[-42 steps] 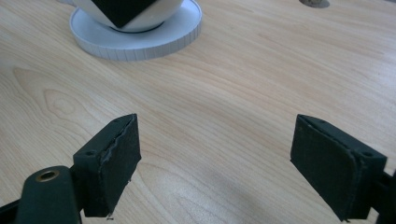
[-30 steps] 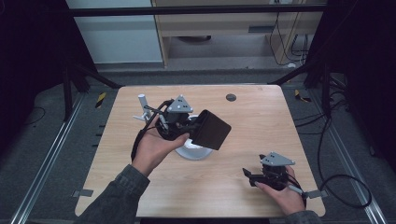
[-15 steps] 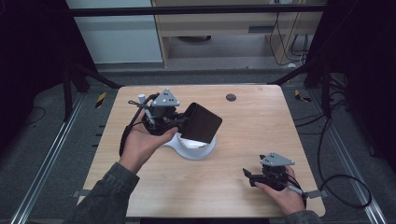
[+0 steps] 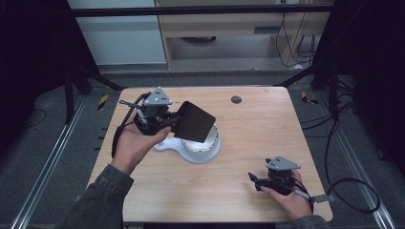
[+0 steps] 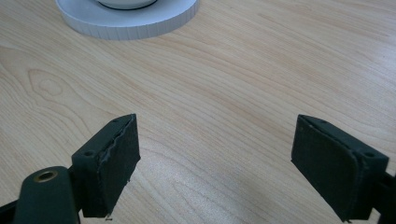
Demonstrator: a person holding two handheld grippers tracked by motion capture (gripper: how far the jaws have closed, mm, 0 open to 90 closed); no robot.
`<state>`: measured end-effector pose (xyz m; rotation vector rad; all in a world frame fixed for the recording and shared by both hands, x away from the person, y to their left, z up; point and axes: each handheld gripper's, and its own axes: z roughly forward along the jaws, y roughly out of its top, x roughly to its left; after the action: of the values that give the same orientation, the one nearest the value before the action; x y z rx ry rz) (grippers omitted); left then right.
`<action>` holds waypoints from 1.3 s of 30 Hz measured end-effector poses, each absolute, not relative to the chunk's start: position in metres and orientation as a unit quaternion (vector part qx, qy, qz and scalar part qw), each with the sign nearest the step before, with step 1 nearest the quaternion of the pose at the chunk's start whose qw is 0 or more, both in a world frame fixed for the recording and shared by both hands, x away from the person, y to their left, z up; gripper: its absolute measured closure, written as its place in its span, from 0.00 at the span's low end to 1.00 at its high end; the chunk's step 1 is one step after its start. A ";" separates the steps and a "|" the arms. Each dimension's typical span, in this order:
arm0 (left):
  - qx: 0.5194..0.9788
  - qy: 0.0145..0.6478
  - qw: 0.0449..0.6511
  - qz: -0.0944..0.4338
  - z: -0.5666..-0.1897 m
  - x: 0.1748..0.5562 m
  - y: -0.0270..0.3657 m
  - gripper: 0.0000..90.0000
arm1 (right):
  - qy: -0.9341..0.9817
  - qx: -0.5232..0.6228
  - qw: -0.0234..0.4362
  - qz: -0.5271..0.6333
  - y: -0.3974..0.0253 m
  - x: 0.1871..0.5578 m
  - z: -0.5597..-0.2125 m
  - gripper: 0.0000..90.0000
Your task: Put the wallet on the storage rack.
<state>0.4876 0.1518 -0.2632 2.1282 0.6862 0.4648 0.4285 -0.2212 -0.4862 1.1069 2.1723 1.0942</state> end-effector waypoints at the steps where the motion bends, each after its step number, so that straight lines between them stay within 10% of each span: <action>1: 0.848 0.275 0.414 0.185 -0.263 0.488 0.153 0.90 | 0.791 0.403 0.234 0.397 -0.221 0.429 -0.486 0.17; 39: 0.876 0.297 0.353 0.141 -0.321 0.531 0.123 0.89 | 0.803 0.397 0.227 0.382 -0.219 0.428 -0.491 0.16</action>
<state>0.5306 0.1230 -0.3210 2.2659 0.7692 0.3642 0.4284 -0.2189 -0.4909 1.0944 2.2126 1.0531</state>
